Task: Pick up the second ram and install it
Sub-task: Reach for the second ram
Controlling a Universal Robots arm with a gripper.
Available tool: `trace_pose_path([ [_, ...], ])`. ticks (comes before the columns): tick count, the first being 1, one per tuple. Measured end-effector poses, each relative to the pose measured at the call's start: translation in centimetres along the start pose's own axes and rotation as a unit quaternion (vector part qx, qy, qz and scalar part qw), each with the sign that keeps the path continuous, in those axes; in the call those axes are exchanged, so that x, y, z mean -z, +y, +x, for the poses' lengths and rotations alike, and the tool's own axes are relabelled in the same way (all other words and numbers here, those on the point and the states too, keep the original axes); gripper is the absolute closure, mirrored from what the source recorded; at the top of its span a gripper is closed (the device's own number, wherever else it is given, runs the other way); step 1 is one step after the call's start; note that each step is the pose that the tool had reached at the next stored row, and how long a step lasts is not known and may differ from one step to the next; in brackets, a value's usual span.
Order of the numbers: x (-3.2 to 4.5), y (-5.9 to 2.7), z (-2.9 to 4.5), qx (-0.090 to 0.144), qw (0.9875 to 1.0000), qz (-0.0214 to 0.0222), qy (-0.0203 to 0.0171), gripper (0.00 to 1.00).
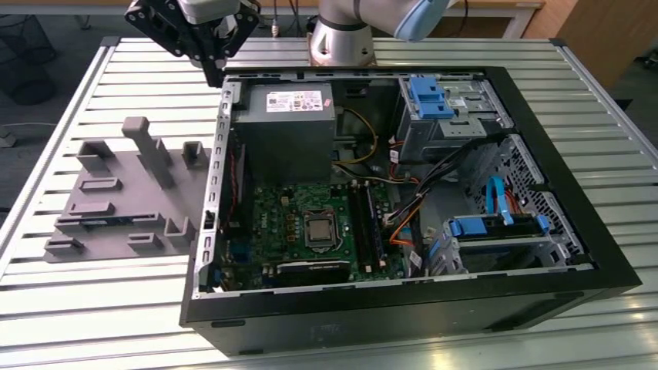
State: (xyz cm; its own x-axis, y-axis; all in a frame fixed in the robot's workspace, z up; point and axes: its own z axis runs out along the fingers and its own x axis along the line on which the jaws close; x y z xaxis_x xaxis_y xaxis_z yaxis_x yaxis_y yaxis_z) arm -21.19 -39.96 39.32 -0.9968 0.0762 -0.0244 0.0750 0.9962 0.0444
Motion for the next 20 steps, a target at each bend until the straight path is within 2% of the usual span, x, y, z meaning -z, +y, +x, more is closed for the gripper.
trace_pose_path([
  [7, 0.02, -0.58, 0.16, 0.000, 1.0000, 0.0000, 0.0000, 0.89],
  [18, 0.07, -0.81, 2.19, 0.000, 1.0000, 0.0000, 0.0000, 0.89],
  [20, 0.07, -0.82, 2.37, 0.000, 1.0000, 0.0000, 0.0000, 0.89],
])
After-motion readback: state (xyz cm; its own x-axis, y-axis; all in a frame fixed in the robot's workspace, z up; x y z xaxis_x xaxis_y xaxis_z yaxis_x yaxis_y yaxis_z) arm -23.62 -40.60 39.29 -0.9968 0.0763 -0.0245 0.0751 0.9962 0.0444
